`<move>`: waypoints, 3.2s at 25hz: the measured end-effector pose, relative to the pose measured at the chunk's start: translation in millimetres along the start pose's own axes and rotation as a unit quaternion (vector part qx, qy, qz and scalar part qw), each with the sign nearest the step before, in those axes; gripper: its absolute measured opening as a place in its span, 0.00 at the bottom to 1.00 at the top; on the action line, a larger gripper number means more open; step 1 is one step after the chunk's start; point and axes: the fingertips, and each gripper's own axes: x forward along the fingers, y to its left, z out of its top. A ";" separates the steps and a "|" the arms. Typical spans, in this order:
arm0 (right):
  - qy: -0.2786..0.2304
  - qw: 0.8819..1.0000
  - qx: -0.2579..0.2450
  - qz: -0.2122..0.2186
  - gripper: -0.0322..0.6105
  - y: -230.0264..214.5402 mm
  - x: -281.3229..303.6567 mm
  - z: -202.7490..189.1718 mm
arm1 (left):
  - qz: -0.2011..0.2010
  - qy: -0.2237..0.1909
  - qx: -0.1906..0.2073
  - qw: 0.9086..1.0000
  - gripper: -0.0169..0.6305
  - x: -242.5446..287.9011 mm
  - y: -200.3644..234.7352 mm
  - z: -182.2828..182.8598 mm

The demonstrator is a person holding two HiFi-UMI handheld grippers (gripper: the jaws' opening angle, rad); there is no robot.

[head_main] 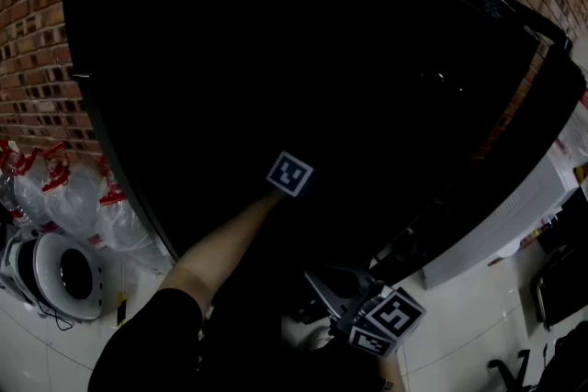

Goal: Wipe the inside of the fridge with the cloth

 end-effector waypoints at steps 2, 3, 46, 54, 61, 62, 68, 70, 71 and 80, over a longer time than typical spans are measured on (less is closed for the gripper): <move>0.000 1.000 0.001 -0.002 0.05 -0.9 -1.2 -0.4 | 0.010 -0.008 -0.017 1.000 0.10 0.6 6.3 2.1; 0.000 1.000 0.002 -0.002 0.06 -1.1 -1.8 -0.6 | 0.016 -0.012 -0.026 0.999 0.10 0.3 9.7 2.5; -0.043 0.998 -0.036 0.003 0.05 12.2 -25.7 44.8 | 0.071 -0.386 -0.053 0.918 0.10 -156.8 47.4 346.7; -0.044 0.998 -0.039 0.000 0.05 9.3 -24.2 44.7 | 0.092 -0.394 -0.052 0.913 0.10 -153.4 55.1 352.3; -0.040 0.999 -0.034 0.012 0.05 10.1 -21.3 37.2 | 0.213 -0.394 0.002 0.894 0.10 -188.9 82.9 341.0; -0.038 0.999 -0.034 0.014 0.05 10.8 -21.0 36.9 | 0.224 -0.393 0.005 0.892 0.10 -193.6 87.0 338.9; -0.044 0.998 -0.030 0.020 0.05 16.1 -21.1 39.4 | 0.284 -0.393 0.008 0.875 0.10 -222.2 109.4 326.7; -0.044 0.998 -0.028 0.026 0.05 18.7 -21.2 39.5 | 0.308 -0.389 0.015 0.868 0.10 -232.3 117.6 323.2; -0.045 0.998 -0.029 0.029 0.05 20.1 -21.7 39.7 | 0.322 -0.386 0.022 0.864 0.10 -237.2 121.3 321.7; -0.056 0.996 -0.046 0.052 0.05 27.0 -35.6 38.7 | 0.450 -0.376 -0.005 0.810 0.10 -281.3 154.6 299.4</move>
